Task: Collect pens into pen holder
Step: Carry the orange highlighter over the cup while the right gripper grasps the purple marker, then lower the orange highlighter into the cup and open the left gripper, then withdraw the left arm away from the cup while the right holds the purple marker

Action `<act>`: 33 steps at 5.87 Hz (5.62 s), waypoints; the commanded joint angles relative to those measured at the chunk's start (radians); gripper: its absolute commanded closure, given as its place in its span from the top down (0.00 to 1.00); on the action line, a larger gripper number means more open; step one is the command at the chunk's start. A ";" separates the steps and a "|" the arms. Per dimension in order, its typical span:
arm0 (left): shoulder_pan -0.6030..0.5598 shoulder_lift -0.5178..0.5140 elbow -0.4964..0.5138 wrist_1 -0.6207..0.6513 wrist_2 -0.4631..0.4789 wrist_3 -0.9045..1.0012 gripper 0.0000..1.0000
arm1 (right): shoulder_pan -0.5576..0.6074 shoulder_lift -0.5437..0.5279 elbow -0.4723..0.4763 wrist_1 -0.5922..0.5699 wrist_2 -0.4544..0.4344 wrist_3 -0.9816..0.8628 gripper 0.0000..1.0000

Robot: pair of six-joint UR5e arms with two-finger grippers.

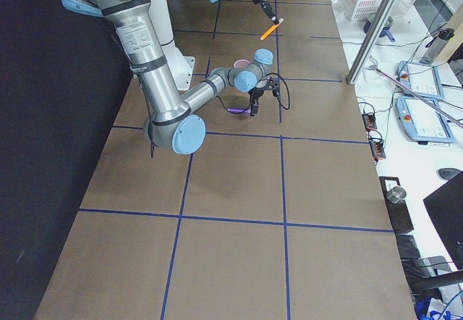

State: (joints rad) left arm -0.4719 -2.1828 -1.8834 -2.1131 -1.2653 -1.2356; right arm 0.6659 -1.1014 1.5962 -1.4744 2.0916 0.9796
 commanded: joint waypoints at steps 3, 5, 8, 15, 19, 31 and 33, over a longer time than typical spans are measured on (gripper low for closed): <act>0.214 0.054 0.058 -0.099 0.351 -0.001 0.00 | 0.000 0.002 0.008 0.000 0.012 0.008 1.00; 0.228 0.044 0.102 -0.099 0.380 -0.001 0.00 | 0.000 0.003 0.010 0.000 0.012 0.008 1.00; 0.229 0.040 0.150 -0.111 0.388 -0.004 0.00 | 0.000 0.005 0.010 0.000 0.012 0.008 1.00; 0.229 0.026 0.119 -0.108 0.376 0.008 1.00 | -0.002 0.006 0.008 -0.006 0.010 0.008 1.00; 0.069 0.029 0.000 0.034 0.081 0.157 1.00 | -0.002 0.006 0.004 -0.007 0.010 0.010 1.00; -1.014 0.251 0.212 0.642 -1.278 1.069 1.00 | 0.026 0.008 0.017 -0.007 0.013 0.021 0.02; -1.103 0.306 0.356 0.644 -1.267 1.346 1.00 | 0.072 0.008 0.063 -0.006 -0.001 0.013 0.00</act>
State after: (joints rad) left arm -1.5343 -1.9042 -1.5991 -1.4701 -2.5388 -0.0243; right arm 0.7151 -1.0947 1.6405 -1.4816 2.0974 0.9958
